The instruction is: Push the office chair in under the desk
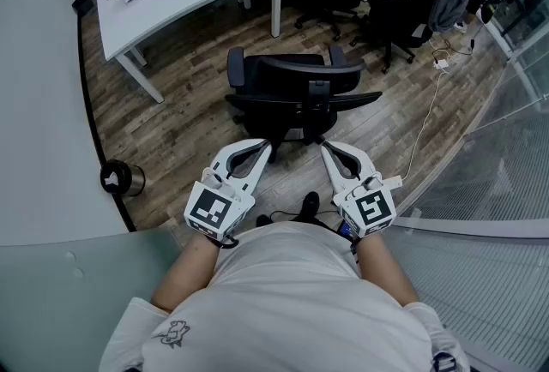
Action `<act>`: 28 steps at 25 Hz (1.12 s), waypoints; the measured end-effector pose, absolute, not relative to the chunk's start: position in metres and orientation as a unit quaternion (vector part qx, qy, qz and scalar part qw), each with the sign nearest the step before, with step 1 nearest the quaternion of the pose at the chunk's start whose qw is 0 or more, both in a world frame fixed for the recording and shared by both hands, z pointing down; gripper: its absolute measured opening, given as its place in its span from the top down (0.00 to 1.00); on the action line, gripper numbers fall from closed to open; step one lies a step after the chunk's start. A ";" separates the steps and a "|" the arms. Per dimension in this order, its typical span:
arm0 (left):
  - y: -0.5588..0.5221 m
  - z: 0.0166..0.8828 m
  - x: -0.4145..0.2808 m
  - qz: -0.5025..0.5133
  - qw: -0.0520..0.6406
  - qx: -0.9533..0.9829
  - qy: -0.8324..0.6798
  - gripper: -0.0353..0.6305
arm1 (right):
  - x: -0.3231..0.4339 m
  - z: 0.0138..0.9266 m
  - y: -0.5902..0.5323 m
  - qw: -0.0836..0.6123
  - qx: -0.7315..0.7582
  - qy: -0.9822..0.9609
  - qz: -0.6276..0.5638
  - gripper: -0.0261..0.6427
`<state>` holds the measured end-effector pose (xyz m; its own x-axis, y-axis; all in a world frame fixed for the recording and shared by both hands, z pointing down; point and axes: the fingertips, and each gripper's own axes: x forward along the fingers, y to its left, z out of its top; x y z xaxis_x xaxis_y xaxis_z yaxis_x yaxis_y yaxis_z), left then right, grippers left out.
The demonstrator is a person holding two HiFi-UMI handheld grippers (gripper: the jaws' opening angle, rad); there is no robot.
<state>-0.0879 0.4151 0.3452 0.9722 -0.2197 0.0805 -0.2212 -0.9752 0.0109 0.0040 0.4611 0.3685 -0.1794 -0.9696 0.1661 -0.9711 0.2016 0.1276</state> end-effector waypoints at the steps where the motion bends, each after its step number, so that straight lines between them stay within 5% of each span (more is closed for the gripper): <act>1: 0.416 0.346 -0.091 0.040 0.006 0.993 -0.111 0.95 | 0.000 0.369 0.462 0.106 0.632 -0.768 0.002 0.96; 12: 0.411 0.359 -0.095 0.057 0.021 0.992 -0.109 0.95 | -0.001 0.382 0.463 0.109 0.630 -0.769 0.012 0.96; 28: 0.340 0.376 -0.010 0.077 -0.004 0.988 -0.132 0.95 | 0.112 0.397 0.386 0.133 0.586 -0.799 0.019 0.96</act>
